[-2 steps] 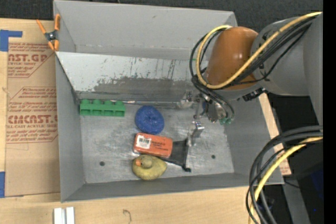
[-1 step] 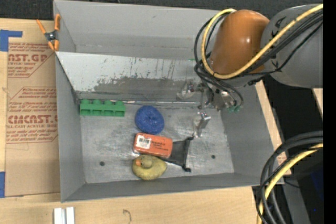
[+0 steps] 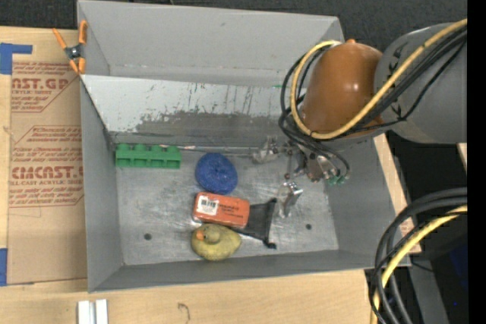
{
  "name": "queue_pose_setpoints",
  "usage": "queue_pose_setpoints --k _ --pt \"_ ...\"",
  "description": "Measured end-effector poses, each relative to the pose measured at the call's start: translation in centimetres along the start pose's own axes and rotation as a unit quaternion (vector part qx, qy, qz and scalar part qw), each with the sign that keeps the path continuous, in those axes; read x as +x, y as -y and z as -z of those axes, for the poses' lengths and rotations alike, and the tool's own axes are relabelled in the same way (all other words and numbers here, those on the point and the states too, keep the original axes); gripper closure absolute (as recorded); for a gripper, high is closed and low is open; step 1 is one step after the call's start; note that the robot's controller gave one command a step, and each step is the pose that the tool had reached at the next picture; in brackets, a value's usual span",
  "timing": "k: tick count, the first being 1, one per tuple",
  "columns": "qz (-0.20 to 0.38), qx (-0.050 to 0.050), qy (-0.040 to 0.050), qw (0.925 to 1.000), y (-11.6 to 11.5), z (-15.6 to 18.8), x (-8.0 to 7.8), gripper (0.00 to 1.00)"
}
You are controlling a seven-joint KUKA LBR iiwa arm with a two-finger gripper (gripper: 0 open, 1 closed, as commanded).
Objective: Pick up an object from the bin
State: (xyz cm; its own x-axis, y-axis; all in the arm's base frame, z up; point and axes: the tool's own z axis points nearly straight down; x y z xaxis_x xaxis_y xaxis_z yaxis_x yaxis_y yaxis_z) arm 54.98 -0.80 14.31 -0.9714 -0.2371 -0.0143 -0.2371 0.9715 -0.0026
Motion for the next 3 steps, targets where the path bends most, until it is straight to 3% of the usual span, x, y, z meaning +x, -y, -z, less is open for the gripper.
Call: queue_pose_setpoints --k 1,2,3 --pt "0.109 -0.003 -0.0073 0.9940 1.06 -5.85 7.07 1.00" --pt "0.109 0.000 0.0006 0.9940 1.13 -5.63 6.64 0.00" --pt "0.110 0.000 0.0004 0.9940 1.13 -5.62 6.65 0.00"
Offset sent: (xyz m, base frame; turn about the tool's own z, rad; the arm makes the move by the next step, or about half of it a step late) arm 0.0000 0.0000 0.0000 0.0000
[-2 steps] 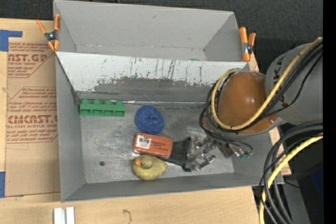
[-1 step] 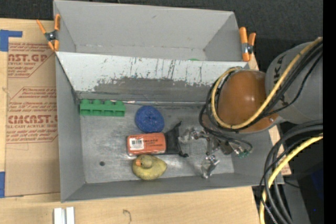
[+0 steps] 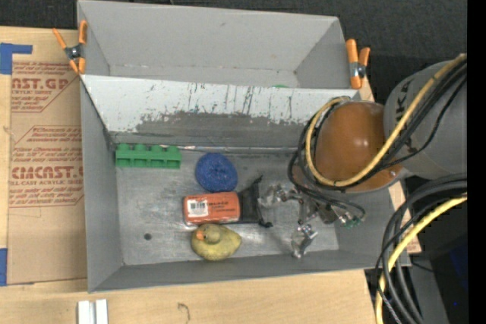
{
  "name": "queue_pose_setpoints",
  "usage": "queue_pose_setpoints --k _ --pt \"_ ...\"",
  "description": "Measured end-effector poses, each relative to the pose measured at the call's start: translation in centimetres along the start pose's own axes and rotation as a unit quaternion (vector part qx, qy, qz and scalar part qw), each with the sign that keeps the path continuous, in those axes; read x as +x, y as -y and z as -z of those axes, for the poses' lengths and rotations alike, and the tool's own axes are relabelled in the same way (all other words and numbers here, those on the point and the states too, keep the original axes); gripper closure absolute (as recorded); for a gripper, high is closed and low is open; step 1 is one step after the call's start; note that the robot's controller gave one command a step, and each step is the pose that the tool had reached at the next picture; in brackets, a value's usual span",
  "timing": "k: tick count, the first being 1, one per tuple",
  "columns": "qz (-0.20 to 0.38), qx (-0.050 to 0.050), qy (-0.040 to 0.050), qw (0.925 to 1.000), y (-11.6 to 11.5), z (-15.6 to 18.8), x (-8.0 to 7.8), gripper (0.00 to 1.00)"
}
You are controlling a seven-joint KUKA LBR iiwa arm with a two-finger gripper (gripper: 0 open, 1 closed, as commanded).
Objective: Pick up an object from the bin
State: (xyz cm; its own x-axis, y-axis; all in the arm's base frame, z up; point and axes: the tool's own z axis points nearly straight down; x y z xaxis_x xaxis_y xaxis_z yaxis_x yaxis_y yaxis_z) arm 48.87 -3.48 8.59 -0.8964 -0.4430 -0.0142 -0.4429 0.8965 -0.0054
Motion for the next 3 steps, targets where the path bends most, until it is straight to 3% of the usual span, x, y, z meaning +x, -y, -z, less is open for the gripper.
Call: queue_pose_setpoints --k 1,2,3 --pt "0.050 -0.002 -0.0077 0.9987 -1.3 -0.7 -2.0 0.00" --pt "0.135 -0.001 -0.0049 0.9909 -4.1 -1.1 -5.0 0.00" --pt "0.188 -0.003 -0.0049 0.9822 -6.1 -0.8 -6.4 0.00"
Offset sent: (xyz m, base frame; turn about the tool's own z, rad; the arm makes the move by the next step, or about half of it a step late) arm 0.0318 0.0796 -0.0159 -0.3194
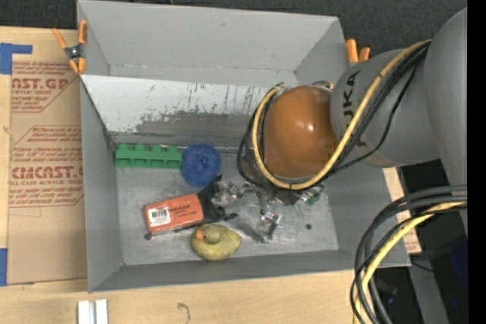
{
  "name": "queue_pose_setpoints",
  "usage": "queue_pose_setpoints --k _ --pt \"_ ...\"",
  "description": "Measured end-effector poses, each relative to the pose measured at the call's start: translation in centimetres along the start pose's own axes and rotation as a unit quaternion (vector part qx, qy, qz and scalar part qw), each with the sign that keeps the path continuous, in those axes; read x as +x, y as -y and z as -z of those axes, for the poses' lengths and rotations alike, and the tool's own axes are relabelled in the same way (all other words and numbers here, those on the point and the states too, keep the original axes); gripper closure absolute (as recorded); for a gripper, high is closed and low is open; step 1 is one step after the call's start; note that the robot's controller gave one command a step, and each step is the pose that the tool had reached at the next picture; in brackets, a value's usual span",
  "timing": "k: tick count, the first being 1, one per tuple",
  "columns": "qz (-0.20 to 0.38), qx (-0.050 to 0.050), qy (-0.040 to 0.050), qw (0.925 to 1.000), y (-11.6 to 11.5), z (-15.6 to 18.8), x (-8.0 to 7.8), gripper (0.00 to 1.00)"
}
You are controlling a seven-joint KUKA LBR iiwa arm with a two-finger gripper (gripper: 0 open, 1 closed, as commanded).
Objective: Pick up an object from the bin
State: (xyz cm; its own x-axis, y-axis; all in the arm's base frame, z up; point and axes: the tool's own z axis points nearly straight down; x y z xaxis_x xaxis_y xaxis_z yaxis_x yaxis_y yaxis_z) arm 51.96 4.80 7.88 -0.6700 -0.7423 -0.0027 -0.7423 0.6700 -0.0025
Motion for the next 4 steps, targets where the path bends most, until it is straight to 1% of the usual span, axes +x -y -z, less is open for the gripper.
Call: queue_pose_setpoints --k 1,2,3,4 --pt "0.058 0.001 0.0005 0.9983 -0.5 -0.2 -0.8 0.00" --pt "0.179 0.002 0.0020 0.9838 -3.3 0.2 -1.7 0.00" --pt "0.114 0.001 0.0003 0.9934 -10.1 0.7 -7.4 1.00" --pt "0.114 0.001 0.0003 0.9934 -10.1 0.7 -7.4 1.00"
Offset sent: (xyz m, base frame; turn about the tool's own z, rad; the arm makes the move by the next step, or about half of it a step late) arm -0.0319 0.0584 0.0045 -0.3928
